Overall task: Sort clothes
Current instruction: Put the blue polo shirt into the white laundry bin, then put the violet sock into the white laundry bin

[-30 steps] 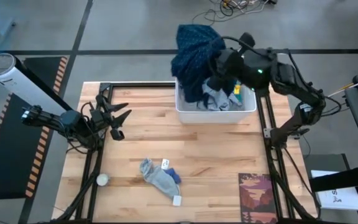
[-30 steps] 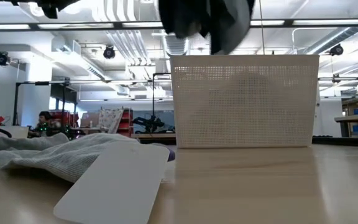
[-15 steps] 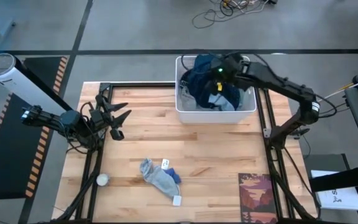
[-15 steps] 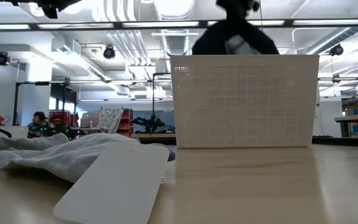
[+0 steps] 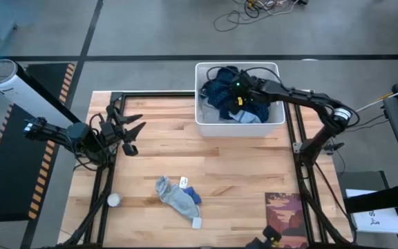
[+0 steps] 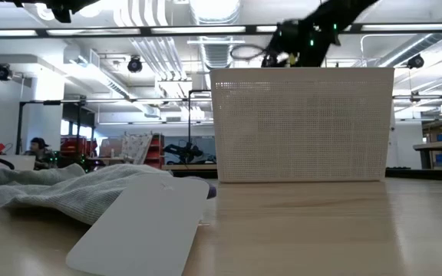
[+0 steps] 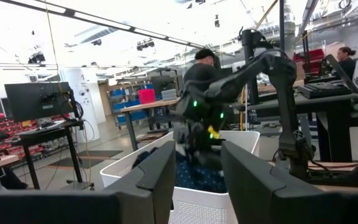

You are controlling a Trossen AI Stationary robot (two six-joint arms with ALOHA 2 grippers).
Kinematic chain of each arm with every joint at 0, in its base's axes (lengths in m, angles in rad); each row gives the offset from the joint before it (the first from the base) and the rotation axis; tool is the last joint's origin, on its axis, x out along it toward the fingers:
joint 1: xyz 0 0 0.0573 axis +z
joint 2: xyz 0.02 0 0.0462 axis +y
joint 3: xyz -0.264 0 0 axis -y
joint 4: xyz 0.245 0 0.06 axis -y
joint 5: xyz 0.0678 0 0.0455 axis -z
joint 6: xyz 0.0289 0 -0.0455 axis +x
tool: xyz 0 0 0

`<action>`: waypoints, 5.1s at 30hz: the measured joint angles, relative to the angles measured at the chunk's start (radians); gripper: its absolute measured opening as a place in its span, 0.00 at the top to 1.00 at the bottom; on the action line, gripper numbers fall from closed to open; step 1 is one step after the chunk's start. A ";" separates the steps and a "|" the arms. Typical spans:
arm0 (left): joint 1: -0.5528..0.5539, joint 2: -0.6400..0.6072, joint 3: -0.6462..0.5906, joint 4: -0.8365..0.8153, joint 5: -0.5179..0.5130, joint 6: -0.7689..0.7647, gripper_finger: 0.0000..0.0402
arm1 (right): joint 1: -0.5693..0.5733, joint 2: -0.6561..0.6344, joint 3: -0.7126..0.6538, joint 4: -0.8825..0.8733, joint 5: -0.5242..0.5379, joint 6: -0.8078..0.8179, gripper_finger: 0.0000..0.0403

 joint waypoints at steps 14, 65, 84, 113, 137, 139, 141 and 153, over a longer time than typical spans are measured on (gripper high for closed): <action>0.000 0.001 0.000 0.000 0.000 0.000 0.70 | -0.047 0.201 -0.078 0.101 -0.028 0.060 0.97; 0.000 0.003 0.000 -0.009 0.000 0.000 0.67 | 0.113 0.086 0.527 -0.449 -0.141 0.187 0.28; 0.000 0.003 0.000 -0.015 -0.001 0.000 0.71 | 0.122 0.085 0.584 -0.510 0.048 0.117 0.55; 0.000 0.013 -0.001 -0.015 -0.001 0.000 0.70 | 0.033 0.078 -0.195 0.183 -0.162 0.129 1.00; 0.000 0.014 -0.001 -0.016 -0.001 0.002 0.66 | 0.167 0.089 0.424 -0.301 -0.083 0.072 0.65; 0.000 0.014 -0.001 -0.016 -0.001 0.002 0.65 | 0.198 0.089 0.473 -0.333 -0.084 0.066 0.59; 0.000 0.014 -0.001 -0.016 -0.001 0.001 0.64 | 0.240 0.088 0.517 -0.370 -0.086 0.063 0.54; 0.000 0.014 -0.001 -0.016 -0.001 0.001 0.61 | 0.568 0.087 0.566 -0.366 -0.168 0.066 0.44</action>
